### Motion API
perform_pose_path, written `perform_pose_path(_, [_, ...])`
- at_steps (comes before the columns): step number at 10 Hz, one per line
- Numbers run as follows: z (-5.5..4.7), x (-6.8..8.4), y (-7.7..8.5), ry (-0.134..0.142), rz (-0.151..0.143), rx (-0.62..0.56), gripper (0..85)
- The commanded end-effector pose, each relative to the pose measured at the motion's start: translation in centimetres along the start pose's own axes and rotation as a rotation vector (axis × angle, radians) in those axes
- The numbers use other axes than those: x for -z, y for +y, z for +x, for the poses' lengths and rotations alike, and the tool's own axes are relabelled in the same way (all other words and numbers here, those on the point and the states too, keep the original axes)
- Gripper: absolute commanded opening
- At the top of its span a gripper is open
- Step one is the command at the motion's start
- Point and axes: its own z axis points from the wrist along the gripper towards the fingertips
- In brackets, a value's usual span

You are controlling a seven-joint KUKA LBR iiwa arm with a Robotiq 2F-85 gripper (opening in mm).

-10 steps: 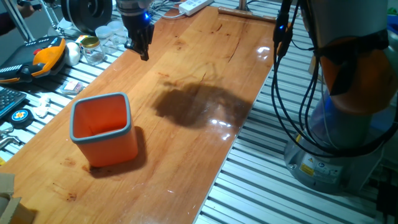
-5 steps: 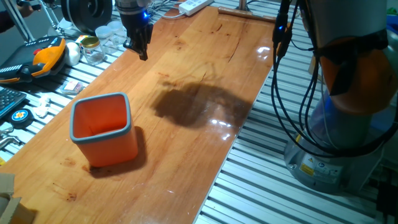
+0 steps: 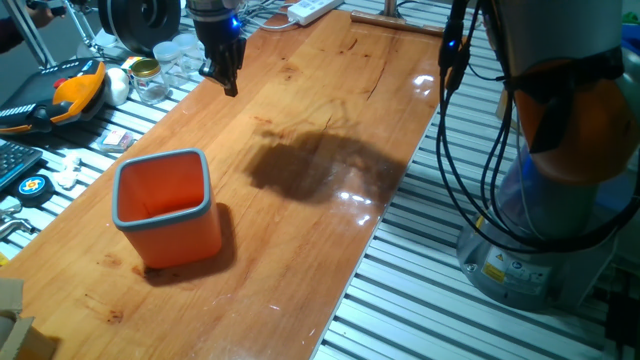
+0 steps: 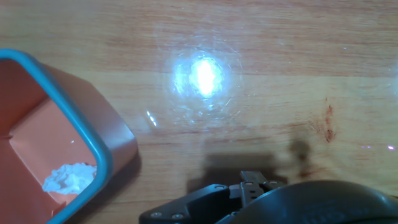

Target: Put the garbage in the trash can

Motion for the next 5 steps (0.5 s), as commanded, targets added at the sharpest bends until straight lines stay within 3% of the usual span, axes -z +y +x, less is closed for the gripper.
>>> perform_pose_path(1, [0.02,-0.02,0.02,0.0,0.0,0.001,0.0])
perform_pose_path(5, [0.06,-0.1,0.1,-0.007,0.004,0.006,0.0])
